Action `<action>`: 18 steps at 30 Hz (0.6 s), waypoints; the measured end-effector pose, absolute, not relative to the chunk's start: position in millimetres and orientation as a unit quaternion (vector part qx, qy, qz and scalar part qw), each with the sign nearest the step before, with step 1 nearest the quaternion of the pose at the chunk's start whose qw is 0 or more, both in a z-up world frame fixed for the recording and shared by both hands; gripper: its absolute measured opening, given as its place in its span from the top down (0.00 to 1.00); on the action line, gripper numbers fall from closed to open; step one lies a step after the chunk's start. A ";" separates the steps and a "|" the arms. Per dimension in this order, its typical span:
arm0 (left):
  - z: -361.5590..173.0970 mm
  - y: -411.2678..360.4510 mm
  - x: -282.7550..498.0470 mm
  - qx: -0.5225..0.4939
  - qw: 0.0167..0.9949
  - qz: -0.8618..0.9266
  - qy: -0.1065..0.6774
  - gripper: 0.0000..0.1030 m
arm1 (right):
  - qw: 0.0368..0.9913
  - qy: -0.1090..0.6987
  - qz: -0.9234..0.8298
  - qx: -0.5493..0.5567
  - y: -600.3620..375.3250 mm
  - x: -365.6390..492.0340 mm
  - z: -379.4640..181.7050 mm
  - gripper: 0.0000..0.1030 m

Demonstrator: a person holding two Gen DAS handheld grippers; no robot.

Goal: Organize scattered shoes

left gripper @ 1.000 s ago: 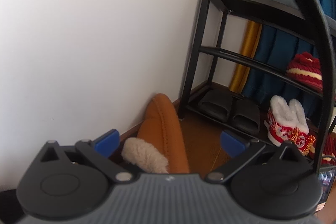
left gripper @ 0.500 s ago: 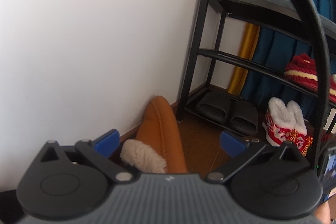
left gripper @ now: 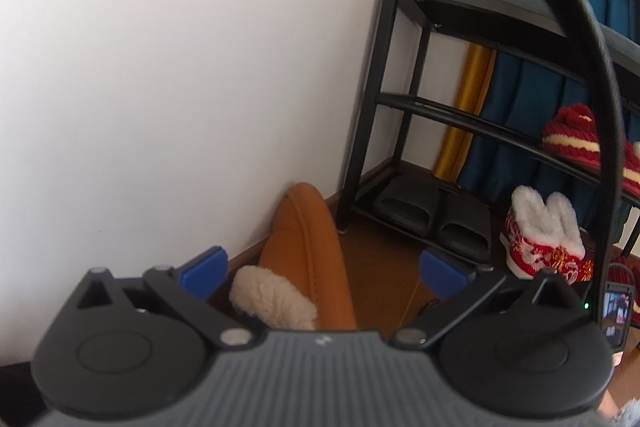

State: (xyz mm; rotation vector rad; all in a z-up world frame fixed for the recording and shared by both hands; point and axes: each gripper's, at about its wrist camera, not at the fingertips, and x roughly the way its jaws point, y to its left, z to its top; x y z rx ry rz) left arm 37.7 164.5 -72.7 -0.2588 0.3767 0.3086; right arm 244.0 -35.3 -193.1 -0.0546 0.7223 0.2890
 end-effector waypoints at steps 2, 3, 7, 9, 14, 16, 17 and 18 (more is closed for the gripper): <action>-73.7 164.7 38.9 -0.129 0.961 0.152 0.190 0.00 | 0.916 0.368 0.155 -0.026 -39.4 253.2 -201.1 0.24; -74.1 164.4 39.6 -0.127 0.961 0.152 0.191 0.00 | 0.912 0.376 0.158 -0.051 -34.8 254.7 -201.3 0.24; -74.9 163.9 41.6 -0.126 0.961 0.154 0.194 0.00 | 0.900 0.400 0.148 -0.087 -32.7 244.6 -201.9 0.22; -74.7 164.6 41.2 -0.131 0.960 0.152 0.194 0.00 | 0.896 0.403 0.154 -0.107 -31.7 238.9 -202.3 0.27; -75.5 159.7 40.9 -0.115 0.963 0.150 0.191 0.00 | 0.902 0.375 0.159 -0.146 -17.4 238.9 -198.1 0.72; -74.9 160.7 41.4 -0.112 0.964 0.153 0.188 0.00 | 0.901 0.366 0.169 -0.160 -14.0 241.4 -197.7 0.74; -74.5 161.8 41.7 -0.113 0.964 0.154 0.187 0.00 | 0.901 0.359 0.172 -0.170 -12.2 240.0 -194.7 0.74; -74.1 162.7 41.8 -0.114 0.963 0.154 0.187 0.00 | 0.902 0.352 0.175 -0.181 -10.3 238.7 -191.6 0.75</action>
